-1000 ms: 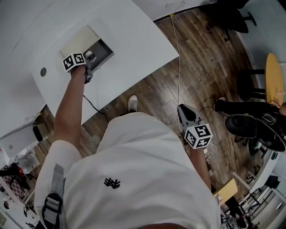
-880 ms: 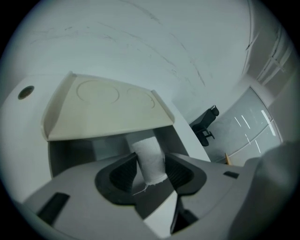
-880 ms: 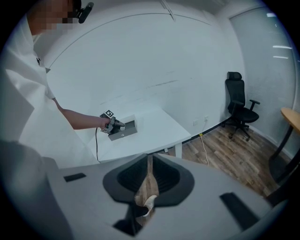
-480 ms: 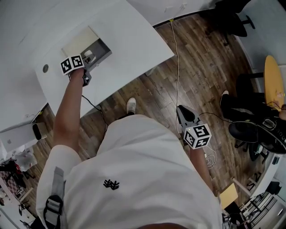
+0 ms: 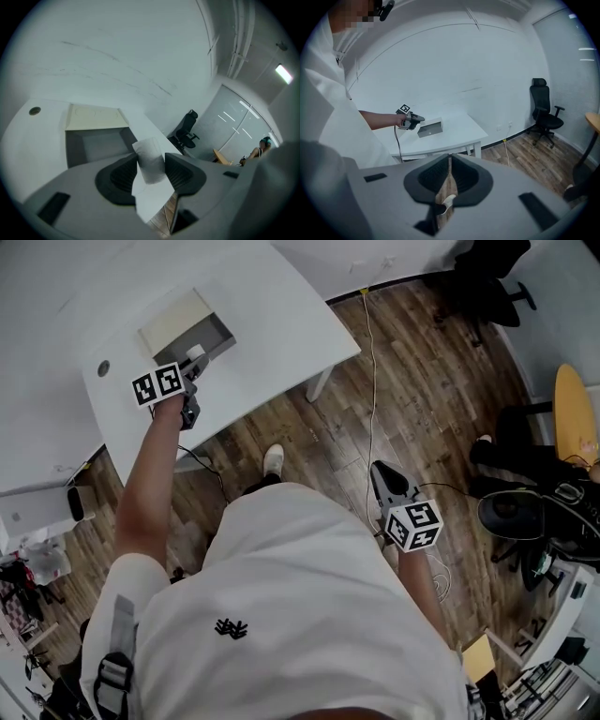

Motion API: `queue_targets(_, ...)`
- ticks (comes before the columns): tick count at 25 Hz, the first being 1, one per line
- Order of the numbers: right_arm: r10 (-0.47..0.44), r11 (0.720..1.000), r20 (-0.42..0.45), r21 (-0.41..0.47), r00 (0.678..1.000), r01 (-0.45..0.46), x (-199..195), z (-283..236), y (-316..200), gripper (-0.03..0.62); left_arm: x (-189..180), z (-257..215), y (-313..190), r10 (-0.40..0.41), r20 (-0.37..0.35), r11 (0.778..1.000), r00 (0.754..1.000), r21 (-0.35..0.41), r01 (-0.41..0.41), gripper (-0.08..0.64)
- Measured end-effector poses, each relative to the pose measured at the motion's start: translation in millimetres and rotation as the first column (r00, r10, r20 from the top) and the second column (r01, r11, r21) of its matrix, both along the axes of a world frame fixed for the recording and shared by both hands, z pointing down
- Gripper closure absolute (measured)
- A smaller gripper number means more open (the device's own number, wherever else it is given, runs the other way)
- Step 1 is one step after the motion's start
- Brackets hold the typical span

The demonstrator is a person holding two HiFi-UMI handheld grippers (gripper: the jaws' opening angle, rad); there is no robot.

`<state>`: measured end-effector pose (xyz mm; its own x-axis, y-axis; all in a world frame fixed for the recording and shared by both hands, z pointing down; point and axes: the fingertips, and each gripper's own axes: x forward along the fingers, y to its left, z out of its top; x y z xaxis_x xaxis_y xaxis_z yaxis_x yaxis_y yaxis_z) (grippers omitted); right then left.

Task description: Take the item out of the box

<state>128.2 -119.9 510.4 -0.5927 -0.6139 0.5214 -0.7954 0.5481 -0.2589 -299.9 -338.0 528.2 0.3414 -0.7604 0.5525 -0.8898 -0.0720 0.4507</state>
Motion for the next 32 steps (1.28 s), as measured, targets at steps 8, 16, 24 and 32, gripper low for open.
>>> queue_targets(8, -0.029, 0.999, 0.031, 0.018, 0.999, 0.028, 4.9, 0.2, 20.7, 0.575, 54.0, -48.8, 53.2, 0.078, -0.026, 0.988, 0.997, 0.135, -0.074, 0.373)
queue_targets(16, -0.053, 0.998, 0.041, 0.022, 0.998, 0.052, 4.1, 5.3, 49.4, 0.577, 107.9, -91.8, 122.4, 0.183, -0.019, 0.95, 0.983, 0.259, -0.172, 0.374)
queue_targets(24, -0.051, 0.998, 0.057, 0.034, 0.997, 0.049, 4.7, 4.2, 67.6, 0.58, 154.7, -111.0, 185.3, 0.266, 0.018, 0.915, 0.964, 0.309, -0.258, 0.374)
queue_targets(32, -0.096, 0.993, 0.062, 0.076, 0.993, 0.091, -5.4, -4.7, 68.9, 0.581, 182.5, -118.8, 224.3, 0.299, -0.01, 0.901, 0.954, 0.331, -0.279, 0.374)
